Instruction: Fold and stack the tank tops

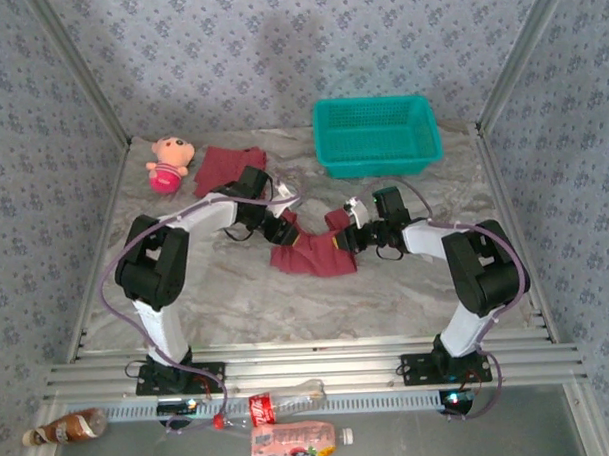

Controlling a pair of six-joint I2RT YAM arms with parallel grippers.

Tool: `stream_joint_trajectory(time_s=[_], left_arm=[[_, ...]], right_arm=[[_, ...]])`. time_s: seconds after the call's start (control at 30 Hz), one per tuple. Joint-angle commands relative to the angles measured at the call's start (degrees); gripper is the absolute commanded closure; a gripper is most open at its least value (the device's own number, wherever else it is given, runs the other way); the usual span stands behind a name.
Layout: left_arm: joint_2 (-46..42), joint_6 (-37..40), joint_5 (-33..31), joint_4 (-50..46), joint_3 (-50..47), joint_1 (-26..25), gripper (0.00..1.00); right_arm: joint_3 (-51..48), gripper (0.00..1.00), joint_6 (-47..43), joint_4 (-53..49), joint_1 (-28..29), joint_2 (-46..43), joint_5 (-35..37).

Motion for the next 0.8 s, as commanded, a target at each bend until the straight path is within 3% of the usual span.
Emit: stream_joint_trajectory(time_s=[0.0, 0.33, 0.77], left_arm=[[2.25, 3.16, 3.01, -4.09, 2.95, 0.0, 0.68], [-1.68, 0.16, 1.88, -13.22, 6.31, 0.7, 1.0], [-16.95, -13.95, 8.45, -19.18, 0.21, 0.97, 1.0]], right_arm=[[-1.1, 0.88, 0.89, 1.48, -0.37, -2.01, -2.47], [-4.5, 0.97, 6.63, 3.27, -2.12, -7.81, -5.07], [-11.51, 0.98, 19.35, -4.43, -2.09, -22.89, -13.68]])
